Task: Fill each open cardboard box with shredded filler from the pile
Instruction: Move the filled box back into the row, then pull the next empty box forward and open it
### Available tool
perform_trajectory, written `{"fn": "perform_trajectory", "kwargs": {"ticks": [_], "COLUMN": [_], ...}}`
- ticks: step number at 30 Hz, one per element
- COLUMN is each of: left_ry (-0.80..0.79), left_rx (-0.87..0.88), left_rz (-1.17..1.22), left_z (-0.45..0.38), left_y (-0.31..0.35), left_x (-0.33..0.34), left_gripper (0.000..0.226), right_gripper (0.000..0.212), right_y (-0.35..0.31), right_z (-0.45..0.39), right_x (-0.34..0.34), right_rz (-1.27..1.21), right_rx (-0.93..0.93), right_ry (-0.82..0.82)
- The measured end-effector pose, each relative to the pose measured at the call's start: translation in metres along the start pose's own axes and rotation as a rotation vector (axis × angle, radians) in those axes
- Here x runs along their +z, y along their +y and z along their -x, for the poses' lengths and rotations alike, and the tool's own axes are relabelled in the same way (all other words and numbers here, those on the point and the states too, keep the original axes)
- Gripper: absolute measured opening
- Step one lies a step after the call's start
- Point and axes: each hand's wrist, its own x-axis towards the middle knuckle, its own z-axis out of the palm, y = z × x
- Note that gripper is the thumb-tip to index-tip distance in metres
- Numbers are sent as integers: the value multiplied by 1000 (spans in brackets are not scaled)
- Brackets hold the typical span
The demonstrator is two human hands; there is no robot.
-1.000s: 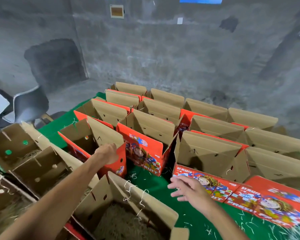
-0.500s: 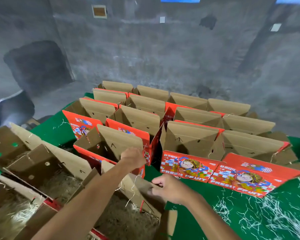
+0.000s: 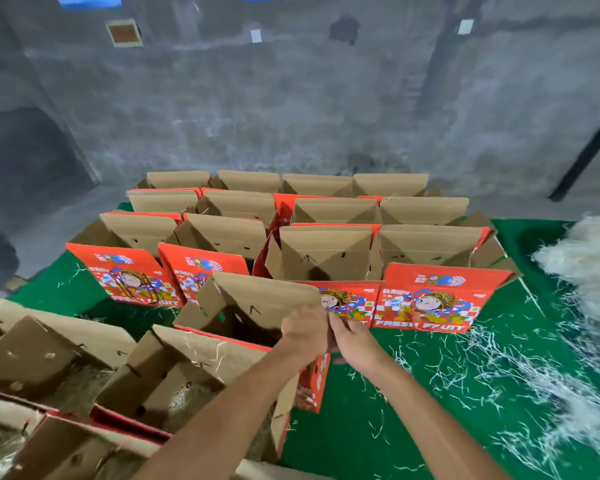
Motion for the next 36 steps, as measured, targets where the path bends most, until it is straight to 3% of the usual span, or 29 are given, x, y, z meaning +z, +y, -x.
{"fn": "perform_trajectory", "kwargs": {"ticks": [5,12,22,27,32,36], "left_ry": [33,20,13,-52,-50,-61], "left_rx": [84,172,199,254,258,299], "left_rz": [120,215,360,506,566,687], "left_z": [20,58,114,126,128,115], "left_y": [92,240,446,512,558,574], "left_x": [7,34,73,77,93,113], "left_gripper": [22,12,18,20,44,36], "right_gripper": [36,33,31,30,40,33], "right_y": [37,119,227,262,276,286], "right_z": [30,94,182,208,219,211], "right_x": [-67,-185,-346,-403,-437,-445], "right_rz": [-216,-308,-405,-425,-498,-413], "right_rx": [113,145,117,52,-7,-1], "right_ry": [145,321,426,494,564,638]}}
